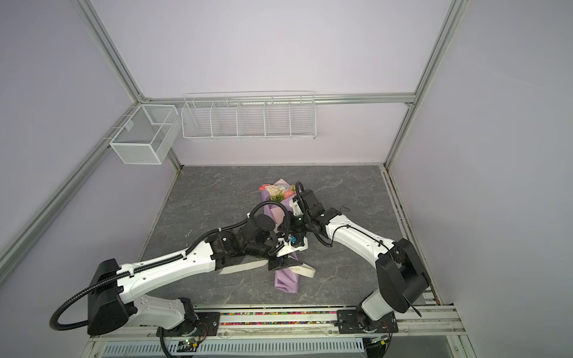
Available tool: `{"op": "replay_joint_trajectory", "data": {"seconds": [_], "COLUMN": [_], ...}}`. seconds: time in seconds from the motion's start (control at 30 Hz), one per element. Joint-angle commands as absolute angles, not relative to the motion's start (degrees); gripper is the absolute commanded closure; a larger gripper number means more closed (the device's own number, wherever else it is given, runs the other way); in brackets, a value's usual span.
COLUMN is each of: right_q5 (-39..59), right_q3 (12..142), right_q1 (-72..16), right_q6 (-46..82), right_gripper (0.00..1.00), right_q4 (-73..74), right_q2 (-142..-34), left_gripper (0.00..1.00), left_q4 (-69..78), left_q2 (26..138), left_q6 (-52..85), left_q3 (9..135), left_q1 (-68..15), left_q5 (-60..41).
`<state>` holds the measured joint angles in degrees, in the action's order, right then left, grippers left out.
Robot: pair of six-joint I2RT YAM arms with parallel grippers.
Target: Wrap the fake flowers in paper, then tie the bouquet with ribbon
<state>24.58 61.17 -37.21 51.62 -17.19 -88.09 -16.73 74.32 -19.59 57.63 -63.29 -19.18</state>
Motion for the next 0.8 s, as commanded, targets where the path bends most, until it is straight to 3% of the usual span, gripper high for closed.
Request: {"op": "replay_joint_trajectory", "data": {"seconds": [0.0, 0.17, 0.3, 0.77], "right_q5": [25.21, 26.23, 28.15, 30.37], "right_q3": [59.49, 59.26, 58.89, 59.19], "right_q1": [-36.92, -37.03, -37.14, -37.66], "right_q6": [51.67, 51.02, 51.44, 51.59], "right_gripper": [0.93, 0.93, 0.93, 0.93], "right_q4": [-15.14, -14.9, -13.09, -11.78], "right_q2": [-87.24, -86.92, -86.66, -86.27], "left_gripper": [0.43, 0.45, 0.45, 0.41], "left_q4": [-9.44, -6.16, -4.98, 2.49], "left_q2": [65.33, 56.06, 55.72, 69.54], "left_q6": [-8.05, 8.37, 15.05, 11.78], "left_q3": [50.6, 40.83, 36.54, 38.62], "left_q1": [-62.95, -54.02, -48.44, -46.1], "left_q5": [-11.61, -11.01, -10.57, -7.91]}}
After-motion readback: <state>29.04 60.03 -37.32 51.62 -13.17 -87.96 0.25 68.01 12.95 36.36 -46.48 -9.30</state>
